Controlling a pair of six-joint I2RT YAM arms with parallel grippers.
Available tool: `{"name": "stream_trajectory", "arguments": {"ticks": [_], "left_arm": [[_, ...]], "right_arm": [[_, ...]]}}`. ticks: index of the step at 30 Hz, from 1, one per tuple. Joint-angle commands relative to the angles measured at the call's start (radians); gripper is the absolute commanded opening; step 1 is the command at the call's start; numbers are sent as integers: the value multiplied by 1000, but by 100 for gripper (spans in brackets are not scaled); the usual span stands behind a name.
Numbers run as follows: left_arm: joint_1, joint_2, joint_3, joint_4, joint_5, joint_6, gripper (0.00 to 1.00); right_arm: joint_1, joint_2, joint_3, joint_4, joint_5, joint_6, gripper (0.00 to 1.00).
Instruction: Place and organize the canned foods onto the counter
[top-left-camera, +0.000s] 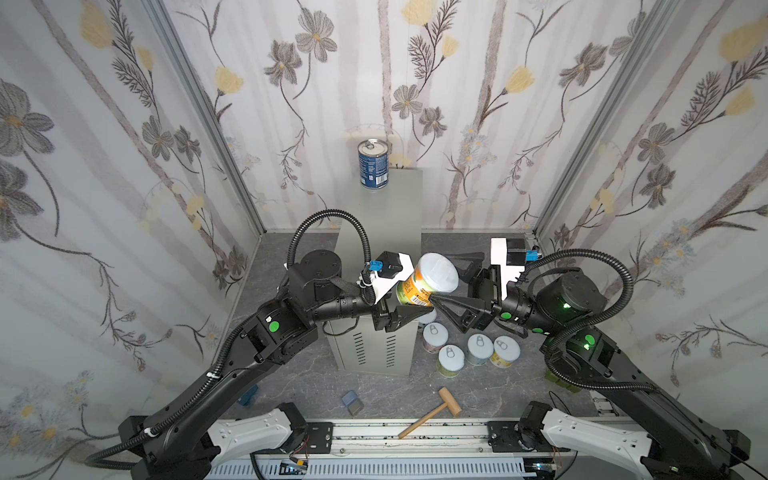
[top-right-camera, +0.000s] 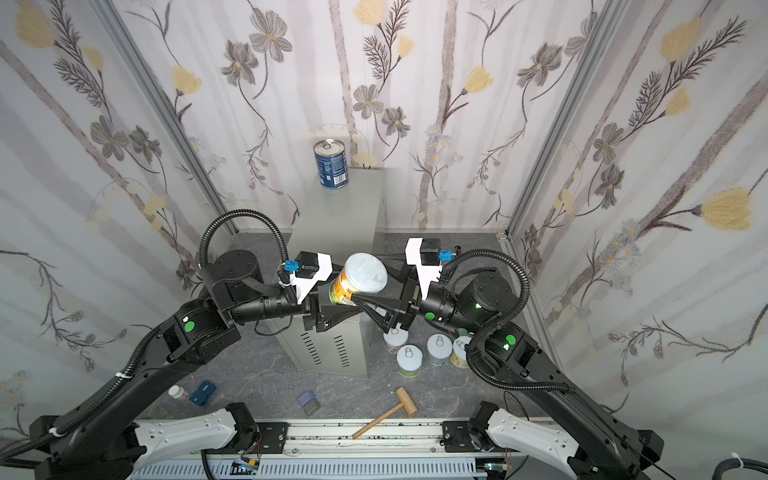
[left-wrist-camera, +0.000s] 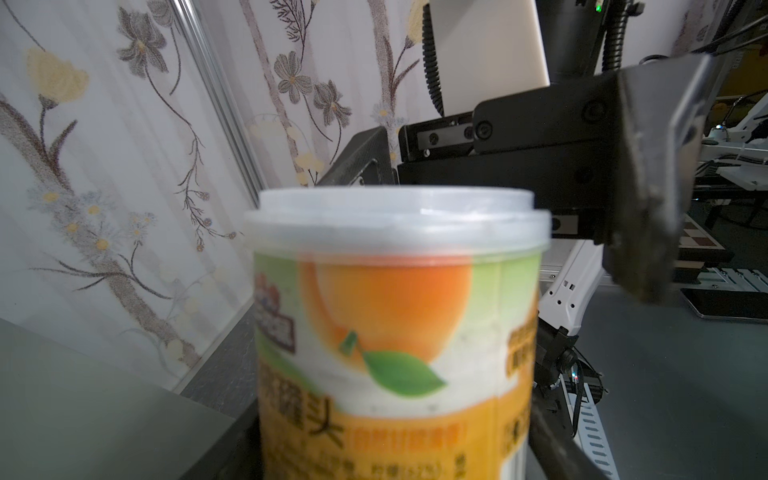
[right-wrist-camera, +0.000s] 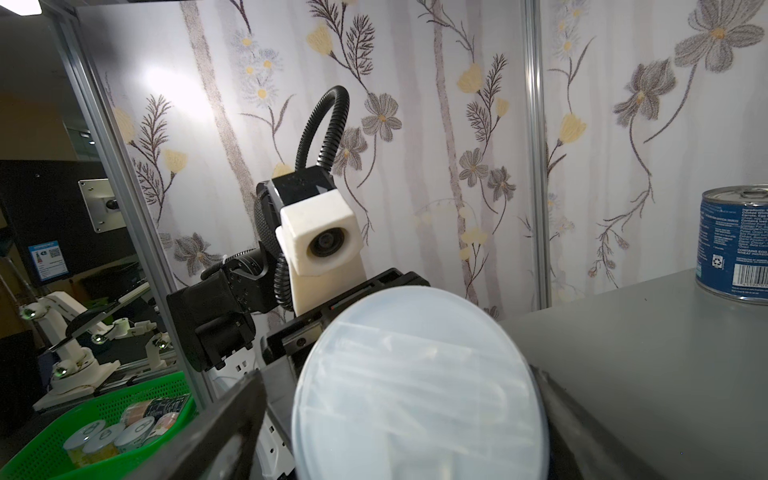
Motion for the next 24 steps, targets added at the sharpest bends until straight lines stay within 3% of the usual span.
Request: {"name": "stream_trajectory", "arguments": {"ticks": [1, 12, 18, 24], "left_arm": [[5, -7, 1, 98, 7, -10, 41], [24, -21, -18, 96, 2, -12, 44], [64, -50, -44, 81, -64, -19, 97], [154, -124, -62, -4, -112, -8, 100]], "right_arm": [[11, 19, -8, 105, 19, 2, 89], [19, 51, 0, 175, 80, 37, 50], [-22, 116, 73, 127, 114, 40, 38], [-139, 200, 155, 125, 69, 37, 38]]}}
